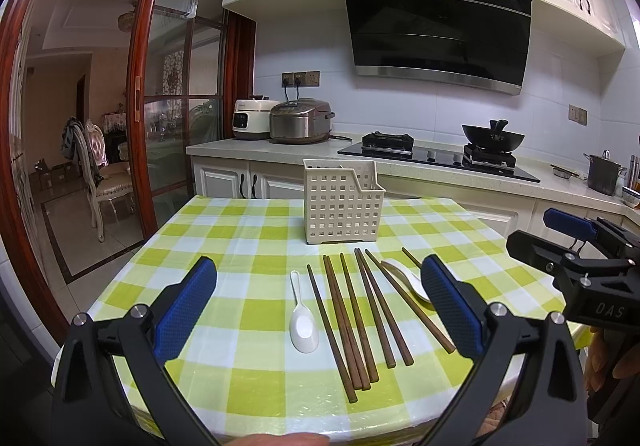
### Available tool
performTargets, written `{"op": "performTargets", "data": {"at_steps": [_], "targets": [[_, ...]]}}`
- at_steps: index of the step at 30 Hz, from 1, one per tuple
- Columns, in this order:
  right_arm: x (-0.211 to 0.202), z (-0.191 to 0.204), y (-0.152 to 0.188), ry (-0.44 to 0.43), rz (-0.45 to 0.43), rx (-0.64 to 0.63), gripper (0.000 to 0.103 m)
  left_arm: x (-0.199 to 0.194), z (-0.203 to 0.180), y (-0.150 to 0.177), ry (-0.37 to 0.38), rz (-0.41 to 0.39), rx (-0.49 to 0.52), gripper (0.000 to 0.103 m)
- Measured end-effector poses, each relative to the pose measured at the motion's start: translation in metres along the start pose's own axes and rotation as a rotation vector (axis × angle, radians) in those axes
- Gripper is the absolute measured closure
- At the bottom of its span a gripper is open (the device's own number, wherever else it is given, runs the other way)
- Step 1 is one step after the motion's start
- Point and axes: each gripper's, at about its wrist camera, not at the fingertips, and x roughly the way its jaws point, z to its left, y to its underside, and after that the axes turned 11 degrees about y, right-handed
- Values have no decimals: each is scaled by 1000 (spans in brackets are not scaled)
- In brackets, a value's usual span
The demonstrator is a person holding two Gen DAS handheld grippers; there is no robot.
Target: Organize utensils
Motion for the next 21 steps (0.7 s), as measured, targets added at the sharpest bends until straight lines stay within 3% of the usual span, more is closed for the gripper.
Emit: {"op": "performTargets", "data": {"at_steps": [21], "targets": [[-1, 0, -3, -4, 1, 5, 19, 0, -1, -2, 4, 4, -2, 4]]}}
